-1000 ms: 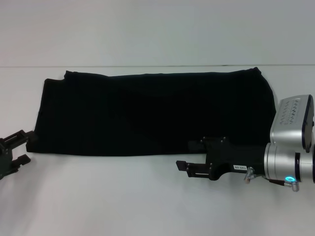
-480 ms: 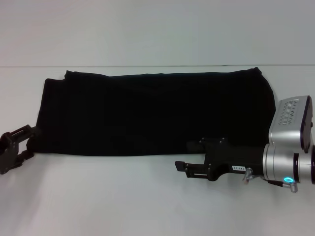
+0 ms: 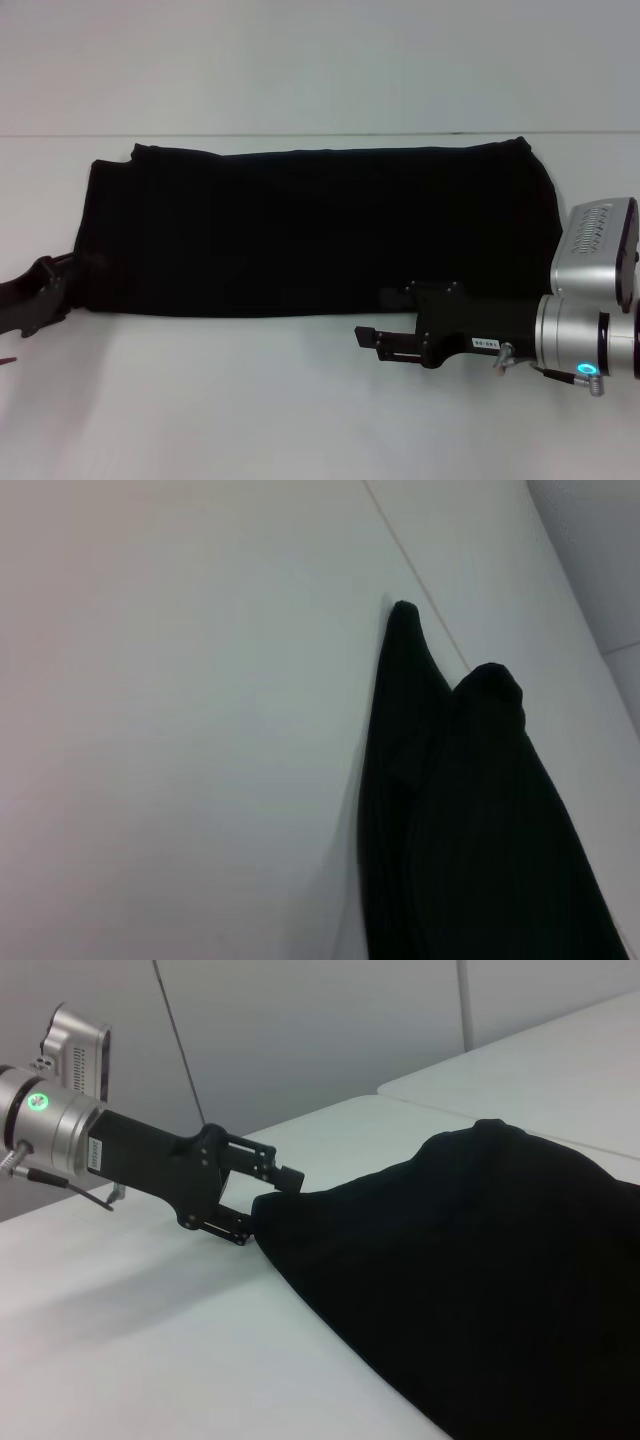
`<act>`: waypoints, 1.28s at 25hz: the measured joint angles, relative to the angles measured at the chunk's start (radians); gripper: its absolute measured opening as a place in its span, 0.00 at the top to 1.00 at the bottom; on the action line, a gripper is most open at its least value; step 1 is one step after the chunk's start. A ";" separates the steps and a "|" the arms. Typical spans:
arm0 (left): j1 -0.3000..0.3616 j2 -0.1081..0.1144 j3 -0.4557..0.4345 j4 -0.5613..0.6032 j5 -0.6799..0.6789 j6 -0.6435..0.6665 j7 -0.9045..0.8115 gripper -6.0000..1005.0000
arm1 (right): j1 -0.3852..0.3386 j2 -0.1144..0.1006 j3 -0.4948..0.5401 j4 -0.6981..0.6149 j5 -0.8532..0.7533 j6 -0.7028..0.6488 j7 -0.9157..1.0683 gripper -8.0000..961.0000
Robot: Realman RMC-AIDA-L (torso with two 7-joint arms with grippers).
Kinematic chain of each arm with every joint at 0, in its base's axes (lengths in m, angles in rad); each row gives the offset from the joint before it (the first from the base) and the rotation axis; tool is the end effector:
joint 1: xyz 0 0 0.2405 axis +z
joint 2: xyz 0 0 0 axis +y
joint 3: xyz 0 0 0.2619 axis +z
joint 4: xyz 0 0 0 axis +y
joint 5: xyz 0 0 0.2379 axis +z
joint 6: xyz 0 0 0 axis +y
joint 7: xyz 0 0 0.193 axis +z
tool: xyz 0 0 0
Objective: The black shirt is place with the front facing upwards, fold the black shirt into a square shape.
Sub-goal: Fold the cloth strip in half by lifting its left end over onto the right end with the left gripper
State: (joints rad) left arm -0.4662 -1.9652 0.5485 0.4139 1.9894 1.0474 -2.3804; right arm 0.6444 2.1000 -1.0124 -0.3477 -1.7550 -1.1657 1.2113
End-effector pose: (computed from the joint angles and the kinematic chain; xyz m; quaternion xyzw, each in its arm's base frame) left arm -0.4093 0.3940 -0.0049 -0.5398 -0.7497 -0.2969 0.2418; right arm 0.2543 0.3877 -0.1390 -0.9482 0.2123 0.1874 0.1437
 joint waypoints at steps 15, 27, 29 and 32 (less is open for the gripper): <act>-0.002 -0.018 0.014 0.034 0.026 -0.033 0.010 0.70 | -0.002 0.000 0.002 0.003 0.016 -0.003 0.002 0.23; -0.003 -0.026 0.007 0.045 0.016 -0.026 0.045 0.94 | -0.083 -0.037 0.005 -0.115 0.060 -0.005 0.296 0.23; -0.003 -0.026 0.006 0.045 -0.012 -0.015 0.074 0.97 | -0.109 -0.066 0.005 -0.191 0.022 -0.026 0.481 0.24; 0.003 -0.026 0.005 0.045 -0.082 0.015 0.144 0.97 | -0.126 -0.129 0.031 -0.289 -0.093 -0.082 0.829 0.23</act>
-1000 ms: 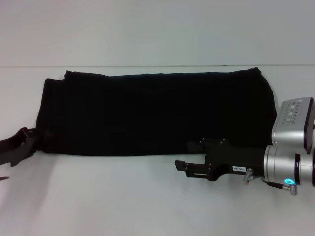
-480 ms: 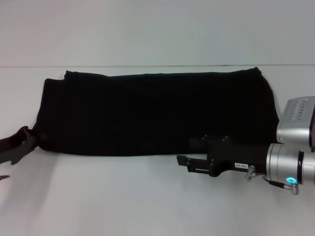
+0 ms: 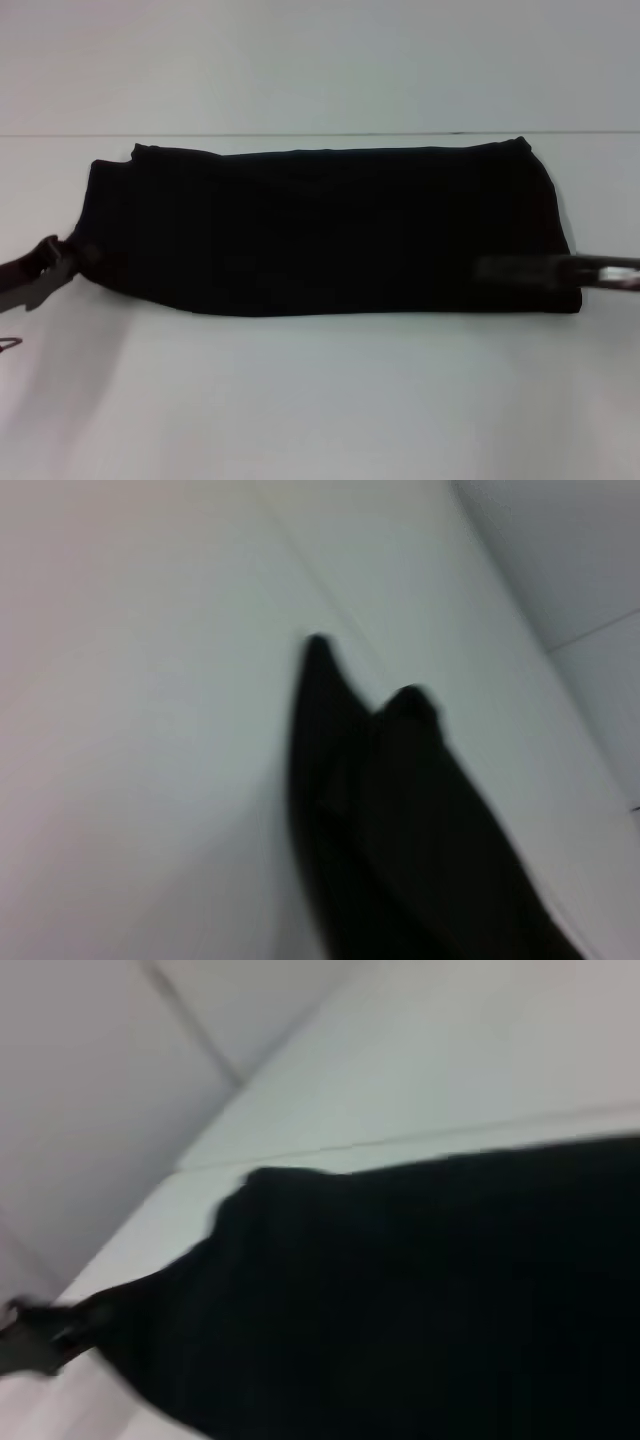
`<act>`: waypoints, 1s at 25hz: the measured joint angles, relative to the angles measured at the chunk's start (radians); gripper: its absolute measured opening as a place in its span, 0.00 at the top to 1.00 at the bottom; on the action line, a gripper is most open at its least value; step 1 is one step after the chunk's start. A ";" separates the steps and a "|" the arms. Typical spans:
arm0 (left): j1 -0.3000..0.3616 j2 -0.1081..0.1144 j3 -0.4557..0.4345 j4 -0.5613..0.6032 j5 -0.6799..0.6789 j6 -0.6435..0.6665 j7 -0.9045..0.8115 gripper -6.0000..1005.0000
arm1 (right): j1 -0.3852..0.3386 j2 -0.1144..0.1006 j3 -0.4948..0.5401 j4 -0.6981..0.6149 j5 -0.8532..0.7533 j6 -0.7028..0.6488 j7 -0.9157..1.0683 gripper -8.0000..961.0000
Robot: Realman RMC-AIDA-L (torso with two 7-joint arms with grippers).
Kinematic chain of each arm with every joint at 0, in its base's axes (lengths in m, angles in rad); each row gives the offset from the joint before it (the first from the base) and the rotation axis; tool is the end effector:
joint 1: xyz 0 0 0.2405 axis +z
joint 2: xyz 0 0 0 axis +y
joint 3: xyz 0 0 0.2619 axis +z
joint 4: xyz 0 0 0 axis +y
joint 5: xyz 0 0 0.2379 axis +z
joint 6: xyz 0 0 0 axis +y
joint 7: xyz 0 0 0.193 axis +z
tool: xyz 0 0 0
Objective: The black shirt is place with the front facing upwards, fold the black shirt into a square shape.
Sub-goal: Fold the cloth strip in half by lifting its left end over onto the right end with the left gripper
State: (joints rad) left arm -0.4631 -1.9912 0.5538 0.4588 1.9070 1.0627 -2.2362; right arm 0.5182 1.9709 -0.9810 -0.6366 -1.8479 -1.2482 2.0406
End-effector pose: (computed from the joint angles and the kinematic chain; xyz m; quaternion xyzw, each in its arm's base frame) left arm -0.3933 0.4048 0.0011 -0.5858 -0.6976 -0.3211 0.2592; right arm 0.2970 0.4137 -0.0311 -0.8296 0.4957 0.2014 0.1596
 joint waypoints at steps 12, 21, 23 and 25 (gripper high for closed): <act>0.002 0.003 0.000 0.001 -0.065 0.049 0.114 0.97 | 0.175 -0.080 0.329 -0.126 -0.707 -0.234 0.568 0.24; -0.001 0.003 0.000 0.001 -0.070 0.051 0.120 0.97 | 0.241 -0.049 0.294 -0.059 -0.800 -0.099 0.584 0.23; -0.003 0.003 0.000 0.001 -0.070 0.051 0.120 0.97 | 0.247 -0.044 0.288 -0.041 -0.801 -0.078 0.582 0.23; -0.004 0.001 0.000 0.001 -0.072 0.050 0.121 0.97 | 0.252 -0.038 0.284 -0.025 -0.801 -0.064 0.578 0.23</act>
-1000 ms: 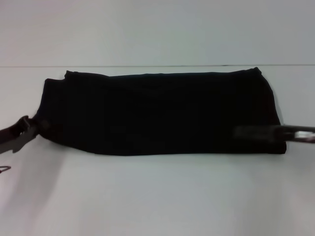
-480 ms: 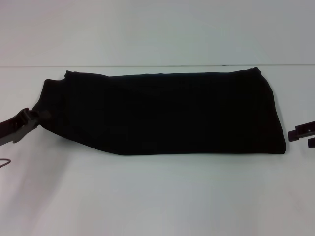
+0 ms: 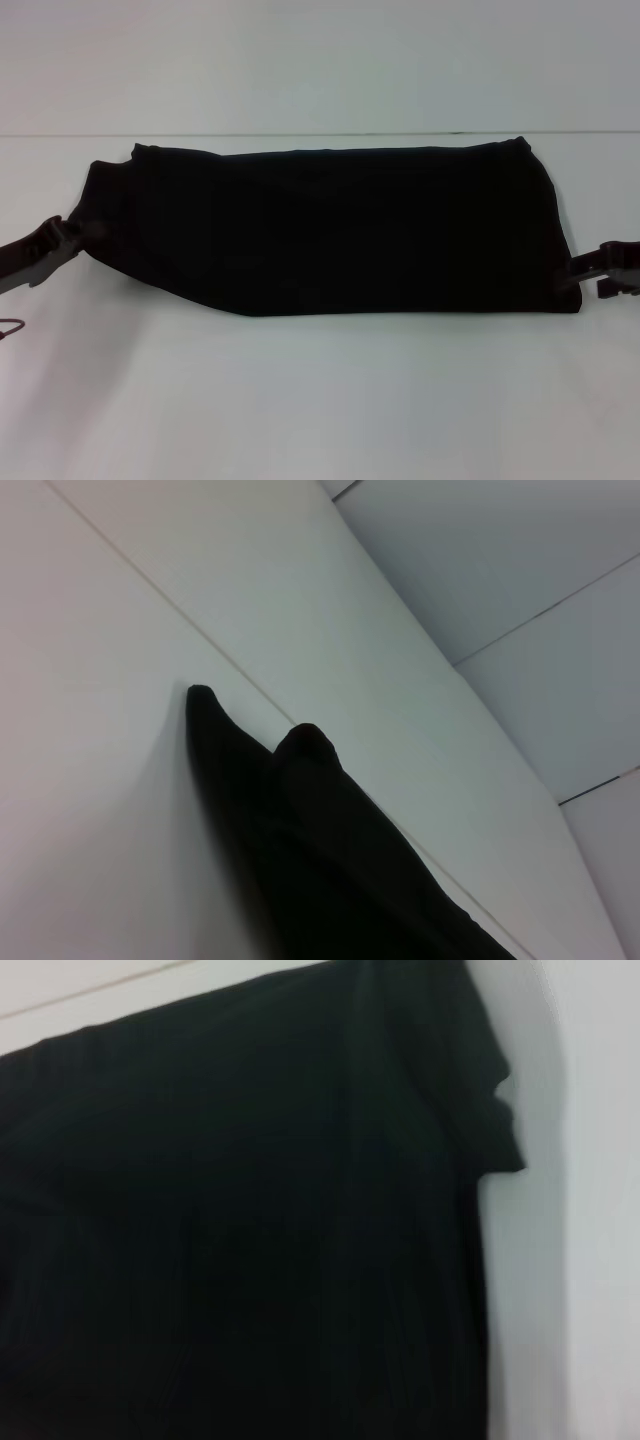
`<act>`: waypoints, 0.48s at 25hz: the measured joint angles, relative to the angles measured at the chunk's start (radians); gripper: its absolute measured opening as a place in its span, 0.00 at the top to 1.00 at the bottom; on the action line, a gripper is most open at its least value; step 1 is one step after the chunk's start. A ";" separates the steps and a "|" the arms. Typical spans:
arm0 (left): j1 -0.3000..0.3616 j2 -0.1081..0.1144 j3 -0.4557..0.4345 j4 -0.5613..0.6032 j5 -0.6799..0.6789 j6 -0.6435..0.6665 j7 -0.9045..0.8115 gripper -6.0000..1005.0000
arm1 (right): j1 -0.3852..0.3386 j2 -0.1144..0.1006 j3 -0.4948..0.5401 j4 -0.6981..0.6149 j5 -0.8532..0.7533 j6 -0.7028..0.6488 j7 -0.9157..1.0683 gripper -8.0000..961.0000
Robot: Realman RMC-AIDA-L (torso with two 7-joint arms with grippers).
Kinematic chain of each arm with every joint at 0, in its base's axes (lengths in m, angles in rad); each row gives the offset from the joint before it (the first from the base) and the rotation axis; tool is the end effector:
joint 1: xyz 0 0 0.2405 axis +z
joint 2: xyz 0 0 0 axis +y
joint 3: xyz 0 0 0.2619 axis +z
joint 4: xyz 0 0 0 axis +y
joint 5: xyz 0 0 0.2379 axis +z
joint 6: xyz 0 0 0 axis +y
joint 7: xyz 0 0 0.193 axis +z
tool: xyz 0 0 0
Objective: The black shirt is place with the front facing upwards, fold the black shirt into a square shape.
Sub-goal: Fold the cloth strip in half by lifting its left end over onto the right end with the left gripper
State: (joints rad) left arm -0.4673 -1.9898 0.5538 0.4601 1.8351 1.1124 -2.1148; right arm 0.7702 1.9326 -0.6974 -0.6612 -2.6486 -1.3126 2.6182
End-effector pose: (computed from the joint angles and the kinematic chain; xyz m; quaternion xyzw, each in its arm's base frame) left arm -0.3777 0.4104 0.0077 -0.6232 -0.6531 -0.3434 0.2590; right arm 0.3224 0.4488 0.0122 -0.7365 0.6388 -0.0091 0.2225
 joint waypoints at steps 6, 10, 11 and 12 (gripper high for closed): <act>-0.001 -0.003 0.000 0.000 -0.008 -0.006 0.006 0.97 | 0.006 0.021 -0.015 0.015 0.003 0.039 -0.007 0.24; -0.001 -0.005 0.000 0.000 -0.009 -0.007 0.007 0.97 | 0.014 0.026 -0.035 0.040 -0.001 0.072 -0.008 0.24; -0.001 -0.005 0.000 0.000 -0.010 -0.007 0.007 0.97 | 0.016 0.027 -0.041 0.046 -0.002 0.080 -0.008 0.24; -0.001 -0.006 0.000 0.000 -0.010 -0.007 0.007 0.97 | 0.017 0.028 -0.046 0.050 -0.002 0.087 -0.009 0.24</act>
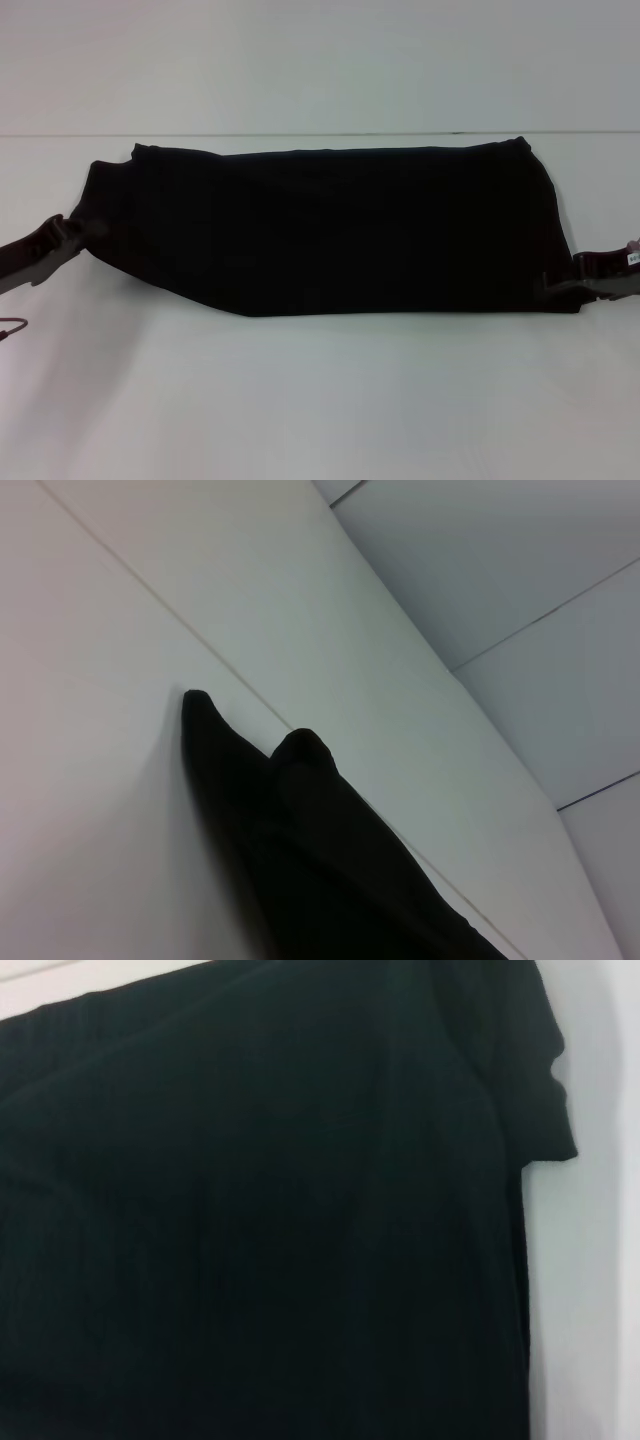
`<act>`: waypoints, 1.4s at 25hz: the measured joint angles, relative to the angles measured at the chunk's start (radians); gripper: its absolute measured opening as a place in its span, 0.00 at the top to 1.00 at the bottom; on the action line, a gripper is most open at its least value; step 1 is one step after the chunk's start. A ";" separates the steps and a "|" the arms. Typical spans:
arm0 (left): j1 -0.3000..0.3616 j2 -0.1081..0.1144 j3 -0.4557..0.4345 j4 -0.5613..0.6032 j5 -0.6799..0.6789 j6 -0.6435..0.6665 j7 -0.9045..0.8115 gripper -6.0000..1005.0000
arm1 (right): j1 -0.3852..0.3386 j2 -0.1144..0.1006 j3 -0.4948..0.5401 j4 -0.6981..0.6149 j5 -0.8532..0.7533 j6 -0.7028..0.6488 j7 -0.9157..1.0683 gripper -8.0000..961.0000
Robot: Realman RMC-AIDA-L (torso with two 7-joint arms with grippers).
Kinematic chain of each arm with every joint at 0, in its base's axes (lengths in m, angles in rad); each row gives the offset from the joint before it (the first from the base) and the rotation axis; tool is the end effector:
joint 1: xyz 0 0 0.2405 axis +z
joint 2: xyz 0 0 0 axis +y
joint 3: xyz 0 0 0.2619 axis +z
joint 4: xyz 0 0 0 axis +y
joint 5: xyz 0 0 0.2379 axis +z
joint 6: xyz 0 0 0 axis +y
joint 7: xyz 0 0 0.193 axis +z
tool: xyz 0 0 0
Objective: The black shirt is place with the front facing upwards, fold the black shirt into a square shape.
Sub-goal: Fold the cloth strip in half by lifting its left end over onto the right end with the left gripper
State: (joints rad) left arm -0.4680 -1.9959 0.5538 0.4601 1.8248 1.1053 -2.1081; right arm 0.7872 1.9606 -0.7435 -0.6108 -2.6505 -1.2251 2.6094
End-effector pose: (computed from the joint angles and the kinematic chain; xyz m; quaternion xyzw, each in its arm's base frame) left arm -0.3766 0.4115 0.0062 -0.6214 -0.6521 -0.3472 0.2608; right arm 0.3209 0.4524 -0.0128 -0.7455 0.6257 -0.0205 0.2287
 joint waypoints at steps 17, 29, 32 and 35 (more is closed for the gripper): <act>0.000 -0.004 -0.026 0.000 -0.001 0.000 0.010 0.97 | -0.027 -0.019 0.083 -0.058 0.024 -0.053 -0.032 0.24; 0.008 -0.001 -0.050 -0.006 -0.001 0.004 0.000 0.97 | -0.279 -0.015 0.268 -0.067 0.561 -0.303 -0.667 0.24; 0.015 0.003 -0.057 -0.008 -0.001 0.004 -0.008 0.97 | -0.307 0.042 0.266 -0.051 0.576 -0.334 -0.905 0.24; 0.019 0.003 -0.065 -0.009 -0.001 0.005 -0.009 0.97 | -0.318 0.110 0.264 -0.036 0.574 -0.345 -1.114 0.24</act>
State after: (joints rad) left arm -0.4487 -1.9929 0.4890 0.4512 1.8239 1.1101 -2.1166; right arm 0.4690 2.0709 -0.4795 -0.6467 -2.0765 -1.5701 1.4950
